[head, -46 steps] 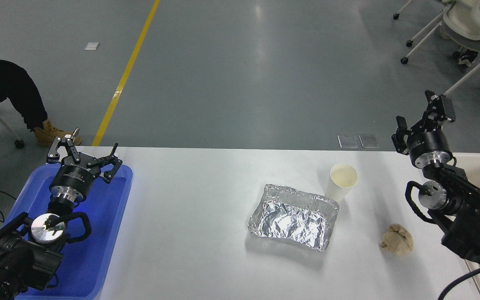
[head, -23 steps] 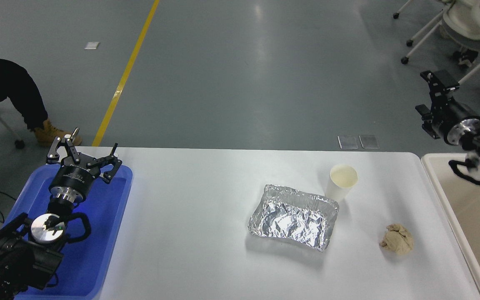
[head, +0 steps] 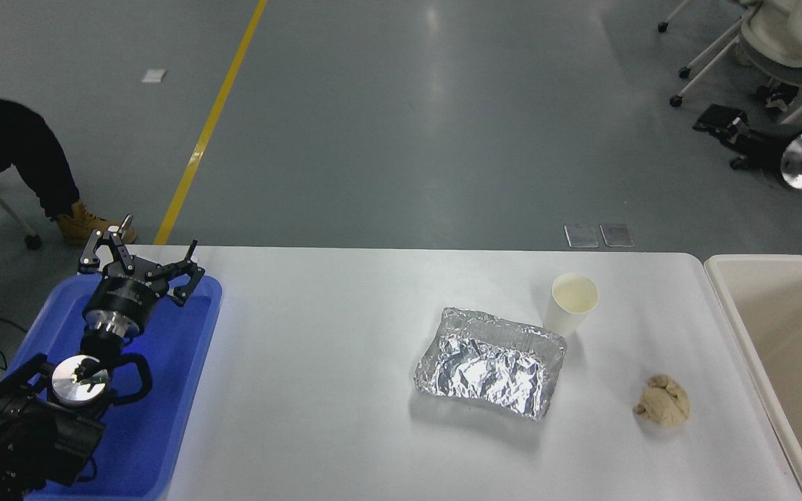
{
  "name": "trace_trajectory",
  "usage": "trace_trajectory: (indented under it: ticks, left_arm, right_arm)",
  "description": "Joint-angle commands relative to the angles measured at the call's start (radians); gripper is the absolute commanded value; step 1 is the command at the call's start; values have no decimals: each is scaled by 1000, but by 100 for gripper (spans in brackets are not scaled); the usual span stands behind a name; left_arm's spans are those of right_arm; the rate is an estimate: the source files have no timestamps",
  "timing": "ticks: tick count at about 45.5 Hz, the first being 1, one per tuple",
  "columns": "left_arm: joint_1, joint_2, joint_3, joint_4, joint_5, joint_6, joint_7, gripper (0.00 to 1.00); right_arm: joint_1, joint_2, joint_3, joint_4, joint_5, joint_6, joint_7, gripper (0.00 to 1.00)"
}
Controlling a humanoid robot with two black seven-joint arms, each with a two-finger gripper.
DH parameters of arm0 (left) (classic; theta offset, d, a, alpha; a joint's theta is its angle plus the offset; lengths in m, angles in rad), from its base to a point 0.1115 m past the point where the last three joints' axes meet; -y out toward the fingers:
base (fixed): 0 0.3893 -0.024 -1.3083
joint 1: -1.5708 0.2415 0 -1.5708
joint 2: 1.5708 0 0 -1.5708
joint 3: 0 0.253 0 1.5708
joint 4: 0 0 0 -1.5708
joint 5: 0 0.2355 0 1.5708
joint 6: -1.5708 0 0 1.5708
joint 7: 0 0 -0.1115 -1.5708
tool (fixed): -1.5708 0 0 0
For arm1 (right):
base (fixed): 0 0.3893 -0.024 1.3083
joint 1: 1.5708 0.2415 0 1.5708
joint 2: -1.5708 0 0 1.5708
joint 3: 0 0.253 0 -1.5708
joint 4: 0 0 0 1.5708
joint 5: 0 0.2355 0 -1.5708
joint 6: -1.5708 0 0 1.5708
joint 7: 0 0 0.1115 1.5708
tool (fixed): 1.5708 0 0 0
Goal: Pick up paper cup place in dustbin
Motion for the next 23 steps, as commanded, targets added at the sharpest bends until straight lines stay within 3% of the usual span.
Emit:
trace_trajectory:
  ticks: [1, 14, 23]
  left_arm:
    - [0, 0, 0, 0, 0, 0, 0, 100]
    - [0, 0, 0, 0, 0, 0, 0, 100]
    - [0, 0, 0, 0, 0, 0, 0, 100]
  right_arm:
    - [227, 49, -207, 246, -20, 93, -15, 100]
    - [299, 102, -204, 344, -15, 269, -15, 100]
    - [304, 118, -192, 398, -14, 294, -13, 100]
